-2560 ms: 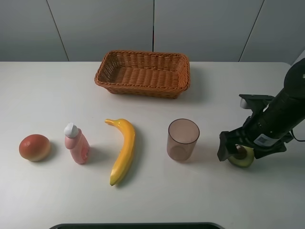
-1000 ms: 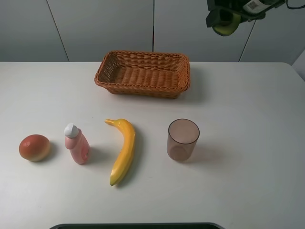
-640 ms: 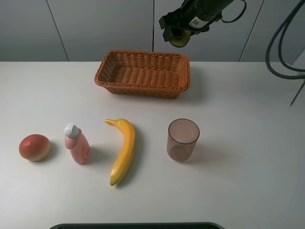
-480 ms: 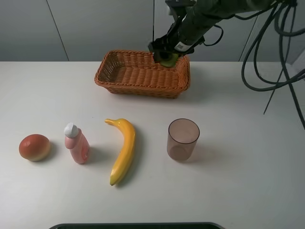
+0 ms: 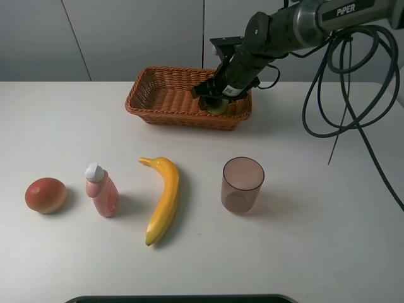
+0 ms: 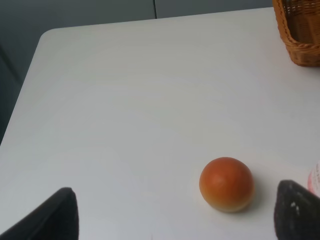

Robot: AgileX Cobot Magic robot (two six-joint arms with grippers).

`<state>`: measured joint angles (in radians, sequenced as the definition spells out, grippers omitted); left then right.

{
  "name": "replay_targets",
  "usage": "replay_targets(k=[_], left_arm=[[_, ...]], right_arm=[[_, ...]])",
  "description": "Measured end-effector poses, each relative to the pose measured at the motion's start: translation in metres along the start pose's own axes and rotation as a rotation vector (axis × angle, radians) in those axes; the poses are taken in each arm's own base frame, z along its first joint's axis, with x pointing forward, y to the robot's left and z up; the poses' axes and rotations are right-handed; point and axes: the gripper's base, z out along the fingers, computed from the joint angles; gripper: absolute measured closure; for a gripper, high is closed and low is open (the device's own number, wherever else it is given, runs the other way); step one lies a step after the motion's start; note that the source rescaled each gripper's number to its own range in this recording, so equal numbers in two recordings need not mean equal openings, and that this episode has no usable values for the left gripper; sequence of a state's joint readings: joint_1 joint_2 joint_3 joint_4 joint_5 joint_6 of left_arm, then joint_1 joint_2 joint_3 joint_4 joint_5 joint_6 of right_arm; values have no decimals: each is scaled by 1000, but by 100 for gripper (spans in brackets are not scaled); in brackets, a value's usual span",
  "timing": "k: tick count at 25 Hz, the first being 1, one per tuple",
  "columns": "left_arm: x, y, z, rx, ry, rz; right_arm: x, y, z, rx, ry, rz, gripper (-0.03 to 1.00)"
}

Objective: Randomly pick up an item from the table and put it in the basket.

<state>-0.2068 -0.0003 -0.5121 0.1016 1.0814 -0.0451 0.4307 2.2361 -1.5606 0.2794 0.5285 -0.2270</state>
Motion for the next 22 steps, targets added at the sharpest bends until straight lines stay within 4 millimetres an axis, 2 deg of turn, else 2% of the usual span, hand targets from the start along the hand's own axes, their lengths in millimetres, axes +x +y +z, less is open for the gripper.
replay_targets(k=[3,4,5,6,7,9,11,14,19,22], left_arm=[[0,0,0,0,0,0],[0,0,0,0,0,0],[0,0,0,0,0,0],[0,0,0,0,0,0],[0,0,0,0,0,0],[0,0,0,0,0,0],[0,0,0,0,0,0],[0,0,0,0,0,0],[0,0,0,0,0,0],[0,0,0,0,0,0]], right_arm=[[0,0,0,2,-1,-34,91],[0,0,0,2,-1,-40,62],[0,0,0,3,-1,-46,24],[-1,0,-1,3,-3,-52,10],[-2,0,-3,4,-8,-60,2],[-5,1,-11,4,-22,-67,-3],[-11,3,-24,6,-44,-79,-3],[-22,8,-63,22,-85,-128,-3],[-34,13,-165,71,-197,-202,-3],[-29,1,-230,134,-249,-195,-3]])
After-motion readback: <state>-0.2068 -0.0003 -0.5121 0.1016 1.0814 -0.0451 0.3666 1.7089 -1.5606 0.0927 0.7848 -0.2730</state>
